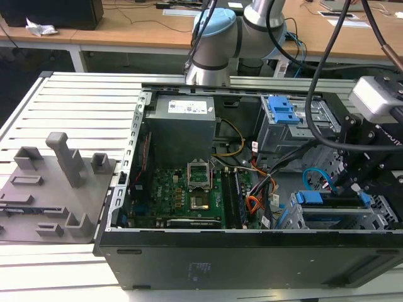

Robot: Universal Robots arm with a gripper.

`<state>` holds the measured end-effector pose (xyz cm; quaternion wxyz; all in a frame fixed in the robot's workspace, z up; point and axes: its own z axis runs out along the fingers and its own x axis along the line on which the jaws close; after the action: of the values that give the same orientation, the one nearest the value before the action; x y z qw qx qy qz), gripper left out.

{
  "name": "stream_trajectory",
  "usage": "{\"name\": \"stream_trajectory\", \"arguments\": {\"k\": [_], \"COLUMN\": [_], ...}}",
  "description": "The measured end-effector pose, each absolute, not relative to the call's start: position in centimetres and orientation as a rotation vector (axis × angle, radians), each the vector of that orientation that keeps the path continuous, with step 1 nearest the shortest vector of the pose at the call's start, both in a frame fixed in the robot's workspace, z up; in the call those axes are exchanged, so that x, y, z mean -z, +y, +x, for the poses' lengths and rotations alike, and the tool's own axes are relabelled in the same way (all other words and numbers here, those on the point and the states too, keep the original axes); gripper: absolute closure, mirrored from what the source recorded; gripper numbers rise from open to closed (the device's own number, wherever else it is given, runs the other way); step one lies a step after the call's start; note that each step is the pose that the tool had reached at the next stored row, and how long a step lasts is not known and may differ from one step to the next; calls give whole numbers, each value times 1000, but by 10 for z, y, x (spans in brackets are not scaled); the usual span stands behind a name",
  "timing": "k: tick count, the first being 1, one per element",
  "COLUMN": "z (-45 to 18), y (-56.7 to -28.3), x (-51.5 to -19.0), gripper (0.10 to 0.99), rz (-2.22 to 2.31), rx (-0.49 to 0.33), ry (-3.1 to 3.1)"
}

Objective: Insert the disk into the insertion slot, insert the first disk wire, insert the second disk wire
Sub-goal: 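Insert the second disk wire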

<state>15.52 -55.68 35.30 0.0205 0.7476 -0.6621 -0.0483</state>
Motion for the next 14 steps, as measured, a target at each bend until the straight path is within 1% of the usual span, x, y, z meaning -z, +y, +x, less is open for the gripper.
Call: {"name": "stream_trajectory", "arguments": {"k": [5,10,14], "z": [154,151,151], "y": [-558,-568,-569], "x": [-347,-342,-339], "gripper": [855,855,855], "rz": [2333,2353,2354], "rx": [177,214,218], "ry": [-2063,-2077,-2078]}}
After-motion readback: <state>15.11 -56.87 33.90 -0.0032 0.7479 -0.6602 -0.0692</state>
